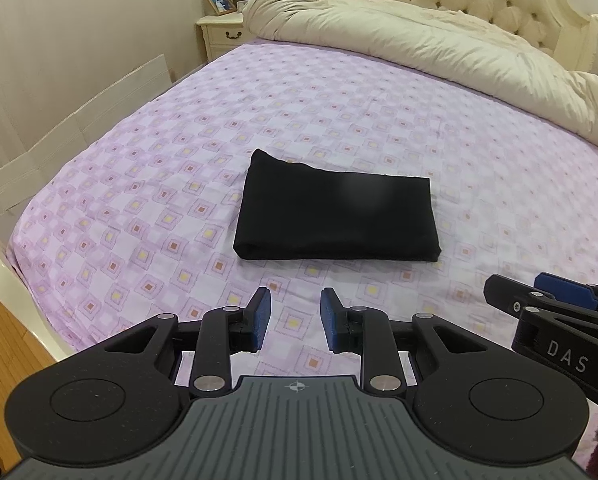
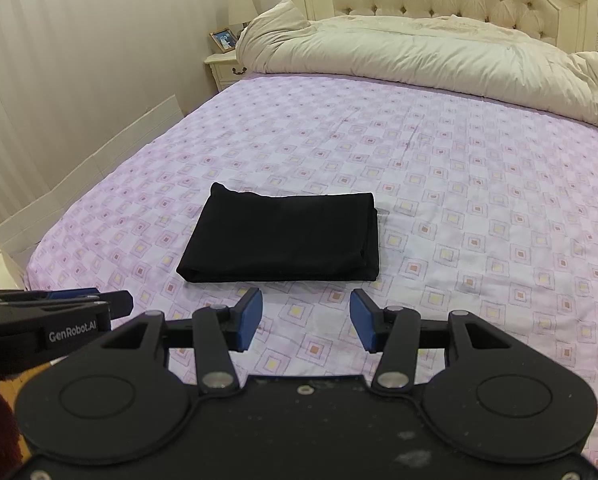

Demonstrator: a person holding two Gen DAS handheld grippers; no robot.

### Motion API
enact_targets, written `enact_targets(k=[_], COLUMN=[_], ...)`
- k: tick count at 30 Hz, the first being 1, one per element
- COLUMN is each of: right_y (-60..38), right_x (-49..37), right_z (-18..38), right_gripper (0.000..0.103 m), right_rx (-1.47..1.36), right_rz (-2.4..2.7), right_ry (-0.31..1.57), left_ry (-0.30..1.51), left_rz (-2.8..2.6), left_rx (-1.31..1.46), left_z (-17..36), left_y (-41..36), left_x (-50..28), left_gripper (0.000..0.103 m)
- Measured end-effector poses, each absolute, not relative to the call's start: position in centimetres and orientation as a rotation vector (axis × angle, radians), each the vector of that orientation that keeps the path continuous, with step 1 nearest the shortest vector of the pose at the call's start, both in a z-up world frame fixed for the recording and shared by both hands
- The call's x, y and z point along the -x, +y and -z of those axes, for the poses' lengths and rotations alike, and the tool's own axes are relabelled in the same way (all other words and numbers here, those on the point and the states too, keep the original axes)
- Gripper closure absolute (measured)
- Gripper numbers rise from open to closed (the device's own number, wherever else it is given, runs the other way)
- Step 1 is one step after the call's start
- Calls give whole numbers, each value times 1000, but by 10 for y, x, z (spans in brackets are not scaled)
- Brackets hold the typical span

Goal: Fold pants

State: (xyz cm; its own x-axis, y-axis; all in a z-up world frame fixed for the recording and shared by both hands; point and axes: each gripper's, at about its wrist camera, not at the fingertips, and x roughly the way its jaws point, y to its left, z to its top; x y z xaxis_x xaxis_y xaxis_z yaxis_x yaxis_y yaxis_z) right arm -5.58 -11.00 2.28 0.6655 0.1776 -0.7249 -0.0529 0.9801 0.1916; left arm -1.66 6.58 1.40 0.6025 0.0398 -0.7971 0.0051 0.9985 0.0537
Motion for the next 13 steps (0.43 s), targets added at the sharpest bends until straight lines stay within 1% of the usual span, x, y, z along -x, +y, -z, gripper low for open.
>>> enact_targets(k=[13], right_y=[-109], right_x=[46], right_z=[-17], right_gripper=[51], right_rx=[-175], right_rz=[-94], right_ry=[852], left_ry=[938], left_rz=[20], left_rx=[-70], left_z=[-9], left_y=[62], left_x=[5], left_gripper=[76])
